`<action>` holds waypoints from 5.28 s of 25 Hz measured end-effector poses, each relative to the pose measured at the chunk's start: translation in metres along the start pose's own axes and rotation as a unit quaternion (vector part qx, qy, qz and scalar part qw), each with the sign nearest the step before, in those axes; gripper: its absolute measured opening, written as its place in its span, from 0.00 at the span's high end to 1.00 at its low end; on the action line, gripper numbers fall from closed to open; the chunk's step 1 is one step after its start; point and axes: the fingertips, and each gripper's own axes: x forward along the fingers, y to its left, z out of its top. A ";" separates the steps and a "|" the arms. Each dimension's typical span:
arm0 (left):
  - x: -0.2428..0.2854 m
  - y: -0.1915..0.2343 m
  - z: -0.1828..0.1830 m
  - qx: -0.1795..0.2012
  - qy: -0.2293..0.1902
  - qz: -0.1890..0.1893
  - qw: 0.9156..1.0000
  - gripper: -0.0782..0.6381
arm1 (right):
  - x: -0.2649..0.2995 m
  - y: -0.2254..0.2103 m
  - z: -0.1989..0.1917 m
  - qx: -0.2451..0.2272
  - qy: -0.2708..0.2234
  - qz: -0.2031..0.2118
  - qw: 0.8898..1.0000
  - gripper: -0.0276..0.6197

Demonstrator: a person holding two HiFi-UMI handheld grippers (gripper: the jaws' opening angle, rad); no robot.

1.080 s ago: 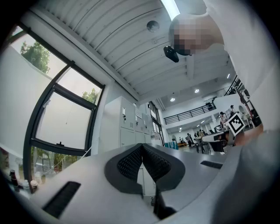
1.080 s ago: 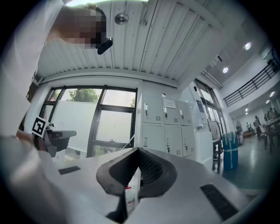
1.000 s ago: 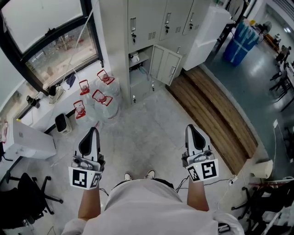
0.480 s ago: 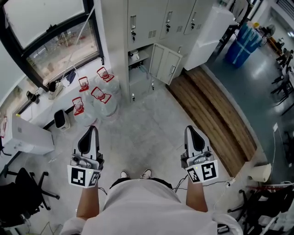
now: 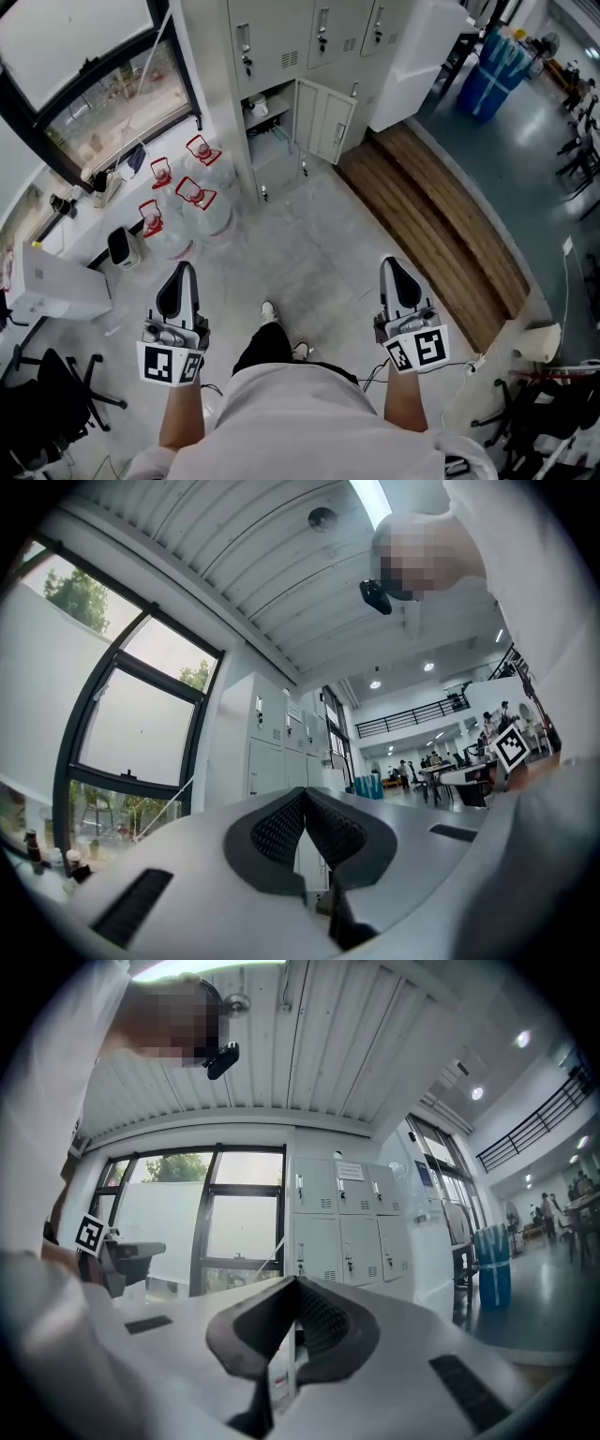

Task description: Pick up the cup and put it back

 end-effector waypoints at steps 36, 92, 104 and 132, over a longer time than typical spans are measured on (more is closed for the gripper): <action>0.309 0.157 -0.088 -0.062 0.000 -0.016 0.998 0.86 | 0.378 -0.067 -0.012 -0.045 0.044 0.078 0.995 0.93; 0.437 0.115 -0.325 0.029 0.022 0.048 0.998 0.86 | 0.554 -0.099 -0.265 0.025 0.000 0.326 0.945 0.81; 0.455 0.105 -0.365 0.053 0.032 0.015 0.998 0.86 | 0.607 -0.095 -0.331 0.052 0.021 0.347 0.936 0.77; 0.464 0.133 -0.425 0.066 0.033 0.031 0.997 0.86 | 0.711 -0.067 -0.379 0.041 0.031 0.410 0.911 0.67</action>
